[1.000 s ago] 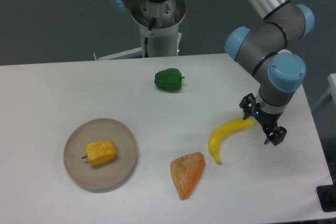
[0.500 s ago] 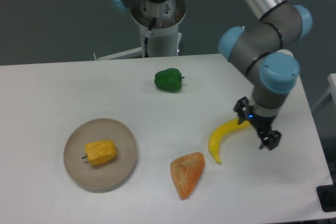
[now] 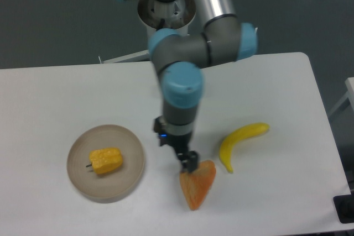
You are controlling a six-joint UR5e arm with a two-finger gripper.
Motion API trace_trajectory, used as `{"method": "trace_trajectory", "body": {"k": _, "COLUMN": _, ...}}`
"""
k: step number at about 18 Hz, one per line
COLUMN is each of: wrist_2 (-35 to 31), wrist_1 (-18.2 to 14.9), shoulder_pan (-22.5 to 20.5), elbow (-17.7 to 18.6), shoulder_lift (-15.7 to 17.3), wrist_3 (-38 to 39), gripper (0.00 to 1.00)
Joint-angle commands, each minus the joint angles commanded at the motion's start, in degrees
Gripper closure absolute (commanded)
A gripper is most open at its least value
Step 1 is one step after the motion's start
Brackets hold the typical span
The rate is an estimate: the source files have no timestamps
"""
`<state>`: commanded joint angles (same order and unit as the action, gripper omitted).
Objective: Pick up the yellow pepper from the plate
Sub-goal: 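Move the gripper from beside the banana over to the yellow pepper on the plate, then lower the gripper onto the yellow pepper and close on it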
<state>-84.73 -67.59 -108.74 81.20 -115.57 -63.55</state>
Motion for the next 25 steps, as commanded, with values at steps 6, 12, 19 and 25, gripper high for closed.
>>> {"method": "trace_trajectory", "body": {"k": 6, "wrist_2": 0.6, "wrist_1": 3.1, "shoulder_pan": 5.1, "elbow": 3.1, "shoulder_lift": -3.2, "wrist_3": 0.0, "gripper": 0.0}}
{"method": "trace_trajectory", "body": {"k": 12, "wrist_2": 0.7, "wrist_1": 4.8, "shoulder_pan": 6.6, "elbow": 5.2, "shoulder_lift": -4.4, "wrist_3": 0.1, "gripper": 0.0}}
{"method": "trace_trajectory", "body": {"k": 19, "wrist_2": 0.7, "wrist_1": 4.7, "shoulder_pan": 6.6, "elbow": 4.1, "shoulder_lift": -4.8, "wrist_3": 0.1, "gripper": 0.68}}
{"method": "trace_trajectory", "body": {"k": 25, "wrist_2": 0.6, "wrist_1": 3.8, "shoulder_pan": 3.6, "elbow": 0.4, "shoulder_lift": -1.0, "wrist_3": 0.1, "gripper": 0.68}}
